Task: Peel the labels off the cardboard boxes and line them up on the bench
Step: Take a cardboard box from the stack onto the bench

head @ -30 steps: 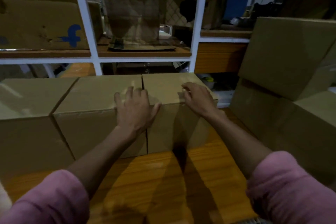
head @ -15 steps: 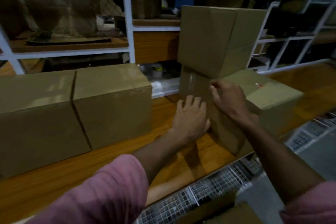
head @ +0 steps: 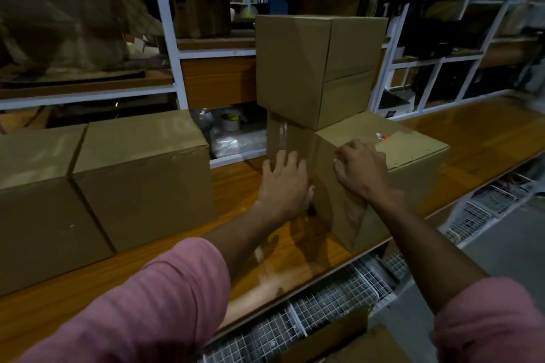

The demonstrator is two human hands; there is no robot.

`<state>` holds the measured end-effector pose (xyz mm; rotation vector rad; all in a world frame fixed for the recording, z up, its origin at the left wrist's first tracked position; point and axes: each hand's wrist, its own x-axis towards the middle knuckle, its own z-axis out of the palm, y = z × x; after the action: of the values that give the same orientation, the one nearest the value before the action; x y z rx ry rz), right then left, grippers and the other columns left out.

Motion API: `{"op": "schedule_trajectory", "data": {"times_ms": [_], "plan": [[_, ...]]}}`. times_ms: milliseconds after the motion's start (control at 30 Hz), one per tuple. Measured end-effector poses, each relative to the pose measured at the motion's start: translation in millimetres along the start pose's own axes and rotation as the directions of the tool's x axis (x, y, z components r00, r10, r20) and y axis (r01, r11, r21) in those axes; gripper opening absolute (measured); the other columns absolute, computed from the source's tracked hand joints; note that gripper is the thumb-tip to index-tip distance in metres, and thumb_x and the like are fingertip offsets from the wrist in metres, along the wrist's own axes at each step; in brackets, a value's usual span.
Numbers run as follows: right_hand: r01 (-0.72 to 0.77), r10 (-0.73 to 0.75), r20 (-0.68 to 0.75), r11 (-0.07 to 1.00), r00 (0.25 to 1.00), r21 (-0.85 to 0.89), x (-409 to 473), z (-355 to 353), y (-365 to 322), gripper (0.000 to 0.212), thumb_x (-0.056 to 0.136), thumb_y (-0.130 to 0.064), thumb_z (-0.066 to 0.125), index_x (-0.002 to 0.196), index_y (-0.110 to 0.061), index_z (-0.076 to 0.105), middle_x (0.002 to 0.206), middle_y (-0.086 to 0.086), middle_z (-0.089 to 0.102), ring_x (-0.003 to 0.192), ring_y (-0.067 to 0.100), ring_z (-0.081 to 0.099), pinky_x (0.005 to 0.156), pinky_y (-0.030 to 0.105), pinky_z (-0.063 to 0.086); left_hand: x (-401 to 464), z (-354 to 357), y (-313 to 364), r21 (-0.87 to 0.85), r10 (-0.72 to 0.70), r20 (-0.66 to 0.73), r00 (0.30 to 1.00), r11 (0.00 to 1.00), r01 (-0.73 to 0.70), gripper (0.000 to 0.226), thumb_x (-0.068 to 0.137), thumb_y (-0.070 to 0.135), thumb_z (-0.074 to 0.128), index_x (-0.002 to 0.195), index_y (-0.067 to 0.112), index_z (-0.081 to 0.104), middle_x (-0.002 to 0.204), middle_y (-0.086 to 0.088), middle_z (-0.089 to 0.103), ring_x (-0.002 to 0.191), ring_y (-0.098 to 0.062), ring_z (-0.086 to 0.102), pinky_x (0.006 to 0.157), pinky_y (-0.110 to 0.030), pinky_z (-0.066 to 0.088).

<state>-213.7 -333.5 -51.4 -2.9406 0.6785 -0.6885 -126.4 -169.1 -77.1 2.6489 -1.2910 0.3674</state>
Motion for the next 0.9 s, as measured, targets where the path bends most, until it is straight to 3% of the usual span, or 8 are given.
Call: {"op": "schedule_trajectory", "data": {"times_ms": [233,433,667,767,900], "plan": [[-0.048,0.048,0.025,0.999,0.999,-0.012,7.0,-0.1,-10.4,0.043,0.101,-0.04,0.049,0.137,-0.019,0.058,0.136,0.009,0.057,0.125,0.031,0.05,0.102,0.049,0.039,14.3,-4.9,-17.5,-0.023,-0.067,0.007,0.998,0.997,0.067,0.064,0.097,0.053,0.052,0.147,0.017,0.037,0.16,-0.012,0.029,0.15,-0.034,0.019,0.119,-0.062,0.024],[-0.091,0.088,0.03,0.984,0.996,0.152,38.8,1.9,-36.3,0.049,0.101,-0.038,0.053,0.142,-0.01,0.048,0.138,0.017,0.055,0.127,0.035,0.051,0.103,0.049,0.042,35.3,-10.8,-56.4,-0.029,-0.13,-0.034,0.991,0.991,0.129,0.063,0.096,0.053,0.053,0.145,0.016,0.038,0.154,-0.012,0.035,0.145,-0.033,0.028,0.114,-0.059,0.029],[-0.229,0.259,-0.04,0.909,0.965,0.35,93.5,13.6,-55.9,0.064,0.099,-0.044,0.059,0.142,-0.001,0.04,0.136,0.023,0.054,0.125,0.038,0.053,0.098,0.048,0.05,86.5,-21.9,-100.1,-0.151,-0.199,-0.028,0.98,0.97,0.193,0.074,0.095,0.044,0.058,0.153,0.011,0.025,0.156,-0.015,0.029,0.143,-0.036,0.025,0.112,-0.057,0.03],[-0.257,0.313,-0.085,0.883,0.946,0.393,115.8,25.2,-59.2,0.075,0.099,-0.045,0.059,0.153,-0.001,0.029,0.15,0.023,0.043,0.139,0.039,0.042,0.109,0.049,0.041,117.7,-21.2,-114.5,-0.213,-0.222,-0.037,0.974,0.954,0.21,0.079,0.096,0.046,0.057,0.155,0.01,0.02,0.156,-0.015,0.028,0.143,-0.037,0.024,0.112,-0.055,0.03],[-0.338,0.437,-0.171,0.846,0.883,0.413,139.2,41.2,-62.7,0.084,0.099,-0.05,0.057,0.158,-0.006,0.016,0.157,0.025,0.025,0.143,0.042,0.029,0.111,0.049,0.035,166.7,-15.0,-133.1,-0.382,-0.29,0.017,0.957,0.883,0.274,0.089,0.094,0.045,0.062,0.159,0.011,0.01,0.161,-0.013,0.022,0.148,-0.038,0.016,0.117,-0.059,0.025]]}}
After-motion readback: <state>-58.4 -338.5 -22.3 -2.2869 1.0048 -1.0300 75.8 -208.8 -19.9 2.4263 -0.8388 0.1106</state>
